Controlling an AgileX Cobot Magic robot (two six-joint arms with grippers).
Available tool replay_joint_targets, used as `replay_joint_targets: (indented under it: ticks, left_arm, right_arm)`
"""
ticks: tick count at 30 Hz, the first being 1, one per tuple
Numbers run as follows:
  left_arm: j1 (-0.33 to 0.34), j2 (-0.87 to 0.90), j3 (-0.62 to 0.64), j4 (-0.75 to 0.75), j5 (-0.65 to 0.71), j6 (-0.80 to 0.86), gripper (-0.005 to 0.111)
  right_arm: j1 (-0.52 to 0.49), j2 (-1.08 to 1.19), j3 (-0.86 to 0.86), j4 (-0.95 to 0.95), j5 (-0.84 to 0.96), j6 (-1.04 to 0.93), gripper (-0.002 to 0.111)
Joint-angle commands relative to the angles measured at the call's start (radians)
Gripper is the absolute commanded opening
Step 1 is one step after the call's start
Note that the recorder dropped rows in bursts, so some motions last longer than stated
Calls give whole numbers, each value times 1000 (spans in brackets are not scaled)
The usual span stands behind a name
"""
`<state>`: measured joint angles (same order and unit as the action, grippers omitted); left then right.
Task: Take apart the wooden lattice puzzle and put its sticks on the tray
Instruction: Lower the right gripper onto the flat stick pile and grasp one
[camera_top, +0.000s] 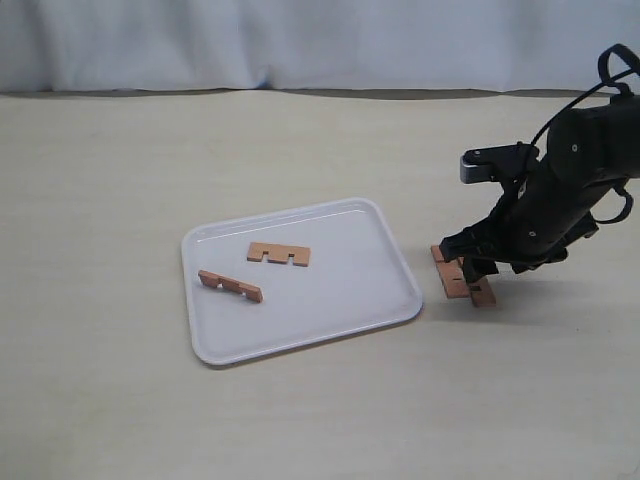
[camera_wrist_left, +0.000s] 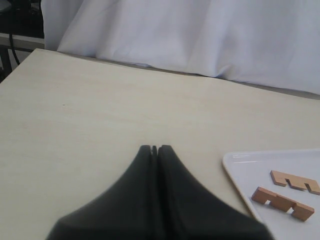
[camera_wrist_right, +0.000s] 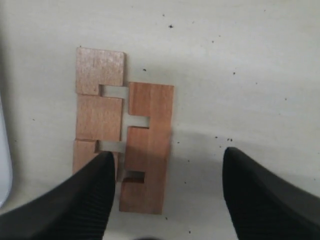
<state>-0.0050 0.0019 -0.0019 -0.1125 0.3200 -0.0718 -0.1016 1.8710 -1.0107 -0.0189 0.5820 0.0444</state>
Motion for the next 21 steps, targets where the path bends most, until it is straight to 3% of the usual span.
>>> replay_joint_targets:
  ticks: [1,14,21]
  left_arm:
    - [-7,-2,2,-1,-11,-3,0]
    - [-7,-2,2,-1,-11,-3,0]
    - [-7,-2,2,-1,-11,-3,0]
  right_arm:
    - [-1,-1,3,4,-16,-6,60]
    - [10,-1,3,-3,-35,-3,60]
    - [93,13,-35,-159,4,140,60]
